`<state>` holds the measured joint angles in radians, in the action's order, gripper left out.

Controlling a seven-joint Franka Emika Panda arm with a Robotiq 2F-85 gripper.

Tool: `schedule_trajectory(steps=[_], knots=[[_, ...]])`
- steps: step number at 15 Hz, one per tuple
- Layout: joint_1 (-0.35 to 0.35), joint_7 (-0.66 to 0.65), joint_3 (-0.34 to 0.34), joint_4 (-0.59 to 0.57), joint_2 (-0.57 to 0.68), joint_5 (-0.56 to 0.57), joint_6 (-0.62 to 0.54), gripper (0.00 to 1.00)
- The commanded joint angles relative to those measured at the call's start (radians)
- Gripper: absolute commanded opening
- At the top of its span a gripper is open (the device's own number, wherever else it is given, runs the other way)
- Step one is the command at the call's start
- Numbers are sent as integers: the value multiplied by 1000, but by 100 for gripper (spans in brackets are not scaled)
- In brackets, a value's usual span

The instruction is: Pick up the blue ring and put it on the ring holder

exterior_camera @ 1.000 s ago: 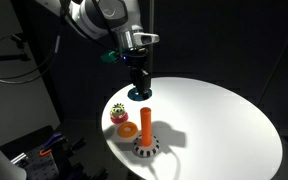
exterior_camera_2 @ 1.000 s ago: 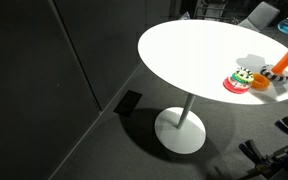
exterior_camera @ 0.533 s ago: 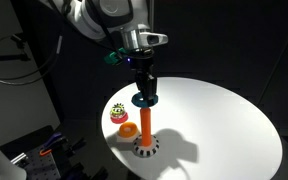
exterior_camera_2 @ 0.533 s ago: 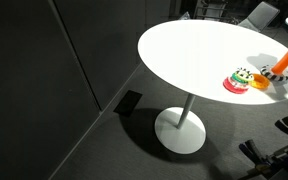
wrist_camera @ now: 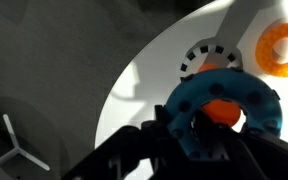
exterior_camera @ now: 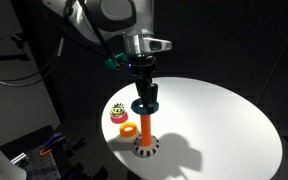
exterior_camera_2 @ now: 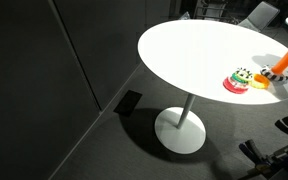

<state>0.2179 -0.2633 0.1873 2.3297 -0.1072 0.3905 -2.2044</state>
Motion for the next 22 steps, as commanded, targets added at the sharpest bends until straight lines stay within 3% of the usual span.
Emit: schedule_trajectory(steps=[1,18,19,20,22], knots=[[3,24,2,-3,4,-22,2,11],[2,32,5,25,15,-43,-32,11],[2,34,5,25,13,-43,-30,41],[2,34,5,25,12,-42,-30,60],[2,36,6,25,9,-42,-28,75]])
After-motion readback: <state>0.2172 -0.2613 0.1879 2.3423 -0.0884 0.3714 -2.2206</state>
